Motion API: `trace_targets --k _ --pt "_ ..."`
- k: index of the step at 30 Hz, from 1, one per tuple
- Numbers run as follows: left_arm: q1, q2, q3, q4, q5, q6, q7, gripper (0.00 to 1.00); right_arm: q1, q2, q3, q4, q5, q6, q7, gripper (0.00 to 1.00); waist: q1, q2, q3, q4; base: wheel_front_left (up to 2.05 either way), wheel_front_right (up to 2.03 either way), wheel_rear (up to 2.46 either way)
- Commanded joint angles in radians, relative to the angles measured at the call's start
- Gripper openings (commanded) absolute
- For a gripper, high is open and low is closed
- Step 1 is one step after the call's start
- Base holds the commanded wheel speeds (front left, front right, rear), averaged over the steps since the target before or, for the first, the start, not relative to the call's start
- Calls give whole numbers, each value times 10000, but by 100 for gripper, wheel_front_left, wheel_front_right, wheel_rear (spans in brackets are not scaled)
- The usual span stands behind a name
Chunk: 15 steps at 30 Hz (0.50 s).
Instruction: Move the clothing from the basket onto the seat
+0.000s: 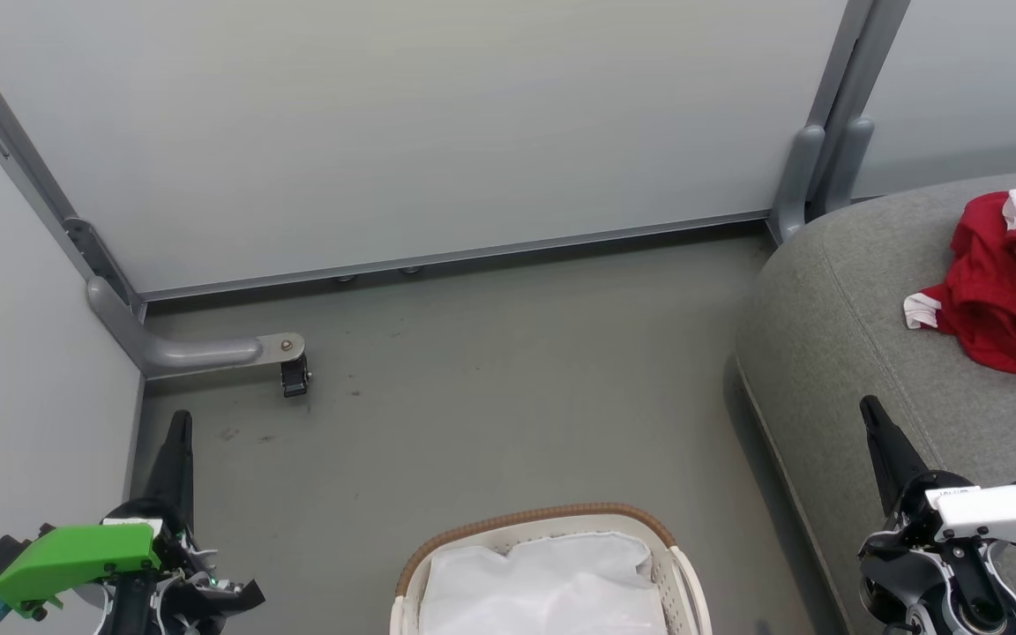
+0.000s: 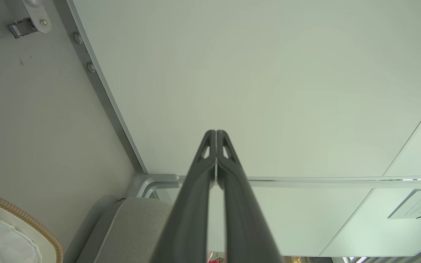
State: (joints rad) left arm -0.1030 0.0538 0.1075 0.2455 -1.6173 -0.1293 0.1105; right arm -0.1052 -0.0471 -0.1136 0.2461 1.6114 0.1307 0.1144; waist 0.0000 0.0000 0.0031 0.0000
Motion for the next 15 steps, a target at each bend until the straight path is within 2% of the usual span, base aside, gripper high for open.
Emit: trace_targets --k 1,15 --pt "-103 24 46 -16 -5 -38 13 0 -55 -59 -22 -41 30 0 31 0 0 0 0 0 0 0 0" --pt "-105 12 58 -16 12 -38 21 0 -52 -60 -21 -41 31 0 31 0 0 0 0 0 0 0 0"
